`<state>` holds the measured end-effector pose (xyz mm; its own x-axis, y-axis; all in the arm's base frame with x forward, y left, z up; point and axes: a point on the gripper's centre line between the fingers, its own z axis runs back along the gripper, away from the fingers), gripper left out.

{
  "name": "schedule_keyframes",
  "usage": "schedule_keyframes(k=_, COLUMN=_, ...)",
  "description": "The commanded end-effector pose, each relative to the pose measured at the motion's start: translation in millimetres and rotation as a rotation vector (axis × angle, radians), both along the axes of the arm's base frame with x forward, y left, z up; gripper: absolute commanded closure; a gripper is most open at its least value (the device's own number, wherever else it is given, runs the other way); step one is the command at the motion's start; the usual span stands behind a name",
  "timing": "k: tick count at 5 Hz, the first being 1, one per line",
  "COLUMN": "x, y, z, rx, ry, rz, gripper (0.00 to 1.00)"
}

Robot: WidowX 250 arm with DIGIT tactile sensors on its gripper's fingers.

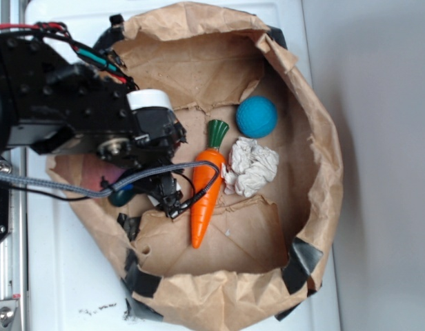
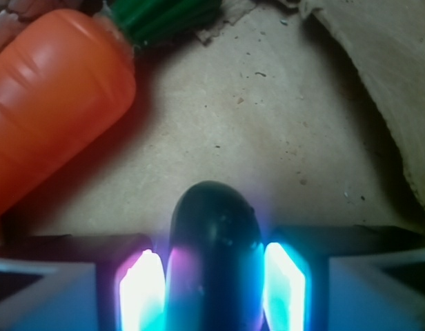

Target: Grab the plastic pickle.

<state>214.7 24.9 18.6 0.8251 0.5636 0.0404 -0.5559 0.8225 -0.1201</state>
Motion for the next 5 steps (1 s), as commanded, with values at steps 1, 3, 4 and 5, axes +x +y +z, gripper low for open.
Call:
schedule_keyframes(k=1, x=18, y=2, z=68, rx=0.001, ry=-0.110, rz=-0.047, gripper=1.00)
schedule_keyframes(k=3, x=23, y=-7, z=130, rx=0.013, ry=-0.116, rz=-0.111, gripper=1.00)
schedule_keyframes(k=4, x=20, y=-8, z=163, rx=-0.004, ry=-0.130, rz=-0.124, gripper=1.00)
schedule_keyframes(k=5, x=17, y=-6, z=186, rx=-0.001, ry=-0.174, rz=-0.100, gripper=1.00)
